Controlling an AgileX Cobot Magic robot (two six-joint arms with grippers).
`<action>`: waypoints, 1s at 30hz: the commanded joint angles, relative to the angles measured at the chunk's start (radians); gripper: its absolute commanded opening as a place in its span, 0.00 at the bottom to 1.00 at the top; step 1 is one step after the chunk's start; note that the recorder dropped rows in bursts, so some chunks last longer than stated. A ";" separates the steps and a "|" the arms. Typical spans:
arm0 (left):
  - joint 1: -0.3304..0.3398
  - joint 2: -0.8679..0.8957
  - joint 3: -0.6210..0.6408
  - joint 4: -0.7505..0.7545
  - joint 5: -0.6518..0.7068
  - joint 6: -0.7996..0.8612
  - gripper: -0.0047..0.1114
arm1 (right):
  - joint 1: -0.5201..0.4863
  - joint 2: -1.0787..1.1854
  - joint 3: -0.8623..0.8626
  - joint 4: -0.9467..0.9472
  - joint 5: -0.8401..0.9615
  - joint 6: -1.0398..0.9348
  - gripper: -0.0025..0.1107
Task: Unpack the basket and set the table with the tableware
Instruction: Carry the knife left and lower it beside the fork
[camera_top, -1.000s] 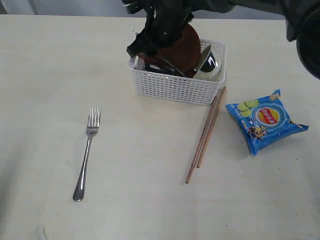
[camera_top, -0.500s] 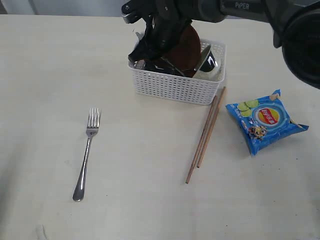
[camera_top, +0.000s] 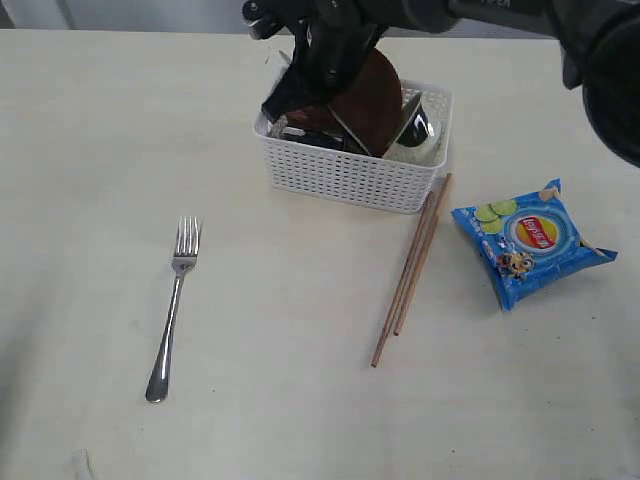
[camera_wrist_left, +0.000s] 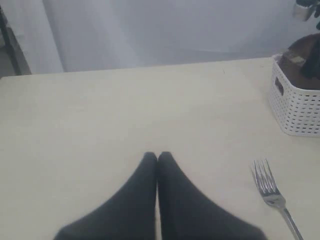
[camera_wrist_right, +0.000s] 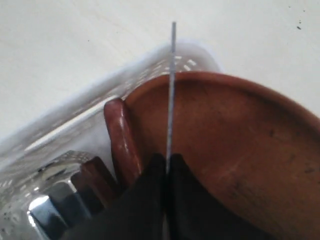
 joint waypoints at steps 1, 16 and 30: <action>0.001 -0.004 0.004 -0.002 0.000 0.000 0.04 | 0.003 -0.078 -0.002 0.019 0.002 0.007 0.02; 0.001 -0.004 0.004 -0.002 0.000 0.000 0.04 | 0.021 -0.330 0.052 0.775 0.163 -0.008 0.02; 0.001 -0.004 0.004 -0.002 0.000 0.000 0.04 | 0.273 -0.322 0.463 1.188 -0.304 -0.006 0.02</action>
